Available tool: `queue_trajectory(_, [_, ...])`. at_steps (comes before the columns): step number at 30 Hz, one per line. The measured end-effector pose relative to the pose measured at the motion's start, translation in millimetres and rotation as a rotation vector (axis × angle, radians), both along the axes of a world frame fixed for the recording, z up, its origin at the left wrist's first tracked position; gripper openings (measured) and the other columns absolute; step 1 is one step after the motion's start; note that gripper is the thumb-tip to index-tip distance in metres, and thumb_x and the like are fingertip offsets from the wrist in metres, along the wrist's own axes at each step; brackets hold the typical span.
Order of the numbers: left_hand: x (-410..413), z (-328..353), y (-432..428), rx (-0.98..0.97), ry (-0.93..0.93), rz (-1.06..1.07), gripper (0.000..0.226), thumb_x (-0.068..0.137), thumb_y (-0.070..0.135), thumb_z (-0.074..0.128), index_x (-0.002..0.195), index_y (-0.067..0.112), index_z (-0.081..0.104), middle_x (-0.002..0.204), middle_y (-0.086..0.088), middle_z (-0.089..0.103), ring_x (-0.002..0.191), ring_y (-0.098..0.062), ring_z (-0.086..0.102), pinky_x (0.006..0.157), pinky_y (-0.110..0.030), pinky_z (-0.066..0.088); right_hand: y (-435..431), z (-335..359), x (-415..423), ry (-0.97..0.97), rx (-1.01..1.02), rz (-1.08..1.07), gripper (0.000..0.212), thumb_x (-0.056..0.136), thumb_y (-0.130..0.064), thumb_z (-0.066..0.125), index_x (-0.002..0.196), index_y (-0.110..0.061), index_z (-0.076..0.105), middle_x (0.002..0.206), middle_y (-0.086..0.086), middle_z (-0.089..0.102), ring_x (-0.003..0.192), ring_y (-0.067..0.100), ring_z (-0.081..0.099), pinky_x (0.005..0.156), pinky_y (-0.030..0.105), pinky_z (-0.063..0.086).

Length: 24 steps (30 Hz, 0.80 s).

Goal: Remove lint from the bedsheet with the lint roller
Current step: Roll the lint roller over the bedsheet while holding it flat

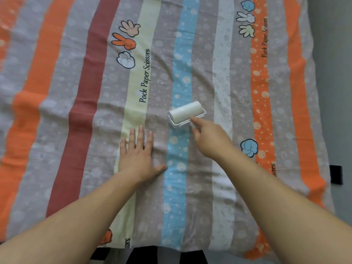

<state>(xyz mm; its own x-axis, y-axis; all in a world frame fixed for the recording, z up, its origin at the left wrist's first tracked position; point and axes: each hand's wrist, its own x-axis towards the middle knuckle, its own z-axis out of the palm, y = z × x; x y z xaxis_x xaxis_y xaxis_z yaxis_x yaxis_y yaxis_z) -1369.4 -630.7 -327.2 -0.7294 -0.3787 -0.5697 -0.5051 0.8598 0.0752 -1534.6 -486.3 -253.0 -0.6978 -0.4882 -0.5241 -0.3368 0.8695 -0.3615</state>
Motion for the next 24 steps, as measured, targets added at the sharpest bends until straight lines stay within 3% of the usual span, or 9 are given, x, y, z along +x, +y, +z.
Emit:
queue_trajectory(5, [3,0,-4,0.045,-0.004,-0.022,0.13,0.073,0.089,0.049,0.158,0.019,-0.021,0.16,-0.009,-0.039,0.147,-0.031,-0.037,0.123,-0.055,-0.01,30,-19,26,0.0,0.162,0.042,0.045,0.099,-0.031,0.037,0.142,-0.042,0.04,0.123,0.004,0.063,0.103,0.028,0.06,0.075,0.036,0.049])
queue_trajectory(11, [5,10,5,0.107,-0.093,-0.069,0.133,0.073,0.084,0.057,0.156,0.022,-0.026,0.157,-0.015,-0.042,0.143,-0.036,-0.041,0.119,-0.063,-0.013,121,11,63,-0.049,0.406,0.099,0.045,0.099,-0.032,0.034,0.141,-0.048,0.038,0.127,-0.004,0.062,0.11,0.02,0.059,0.078,0.034,0.049])
queue_trajectory(18, [5,11,14,0.129,-0.112,-0.052,0.133,0.072,0.085,0.057,0.149,0.029,-0.036,0.154,-0.014,-0.047,0.14,-0.036,-0.045,0.116,-0.064,-0.019,151,35,71,-0.057,0.421,0.11,0.046,0.098,-0.034,0.033,0.141,-0.05,0.036,0.131,-0.011,0.059,0.115,0.014,0.056,0.079,0.031,0.048])
queue_trajectory(21, [6,15,8,0.172,-0.047,-0.019,0.104,0.089,0.075,0.046,0.156,0.034,-0.022,0.159,-0.007,-0.039,0.147,-0.03,-0.037,0.12,-0.059,-0.014,144,55,59,-0.069,0.426,0.124,0.044,0.096,-0.036,0.036,0.138,-0.051,0.04,0.131,-0.017,0.058,0.115,0.011,0.056,0.083,0.031,0.05])
queue_trajectory(24, [9,20,-2,0.125,0.016,-0.001,0.078,0.1,0.059,0.036,0.162,0.031,-0.003,0.164,-0.006,-0.029,0.152,-0.023,-0.026,0.124,-0.05,-0.003,115,71,48,-0.048,0.285,0.06,0.048,0.095,-0.033,0.038,0.139,-0.052,0.038,0.101,-0.014,0.065,0.083,0.009,0.058,0.064,0.03,0.045])
